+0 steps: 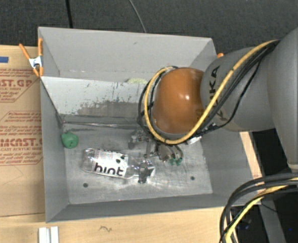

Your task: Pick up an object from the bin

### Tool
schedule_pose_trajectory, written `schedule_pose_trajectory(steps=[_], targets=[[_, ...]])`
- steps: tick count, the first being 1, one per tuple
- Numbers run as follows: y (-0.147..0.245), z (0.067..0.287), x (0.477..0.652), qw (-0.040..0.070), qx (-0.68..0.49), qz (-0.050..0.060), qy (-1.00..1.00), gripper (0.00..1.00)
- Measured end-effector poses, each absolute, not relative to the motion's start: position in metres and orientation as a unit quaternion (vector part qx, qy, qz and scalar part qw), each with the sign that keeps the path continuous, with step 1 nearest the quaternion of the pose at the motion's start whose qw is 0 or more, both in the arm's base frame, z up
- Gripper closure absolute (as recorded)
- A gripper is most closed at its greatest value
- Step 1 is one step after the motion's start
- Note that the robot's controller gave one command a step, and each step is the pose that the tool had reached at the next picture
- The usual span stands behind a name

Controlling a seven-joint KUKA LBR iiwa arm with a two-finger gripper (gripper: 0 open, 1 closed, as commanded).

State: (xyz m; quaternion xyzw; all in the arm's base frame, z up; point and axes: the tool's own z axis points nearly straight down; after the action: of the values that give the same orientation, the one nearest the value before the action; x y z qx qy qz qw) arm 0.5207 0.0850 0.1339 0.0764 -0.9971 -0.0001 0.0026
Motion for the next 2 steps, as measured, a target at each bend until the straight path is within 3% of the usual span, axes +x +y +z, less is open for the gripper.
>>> schedule_pose_trajectory(steps=[1,2], targets=[[0.149,0.141,0.550,-0.001,0.104,0.000,-0.995,0.00],[0.117,0.088,0.518,-0.001,0.104,-0.002,-0.995,0.00]])
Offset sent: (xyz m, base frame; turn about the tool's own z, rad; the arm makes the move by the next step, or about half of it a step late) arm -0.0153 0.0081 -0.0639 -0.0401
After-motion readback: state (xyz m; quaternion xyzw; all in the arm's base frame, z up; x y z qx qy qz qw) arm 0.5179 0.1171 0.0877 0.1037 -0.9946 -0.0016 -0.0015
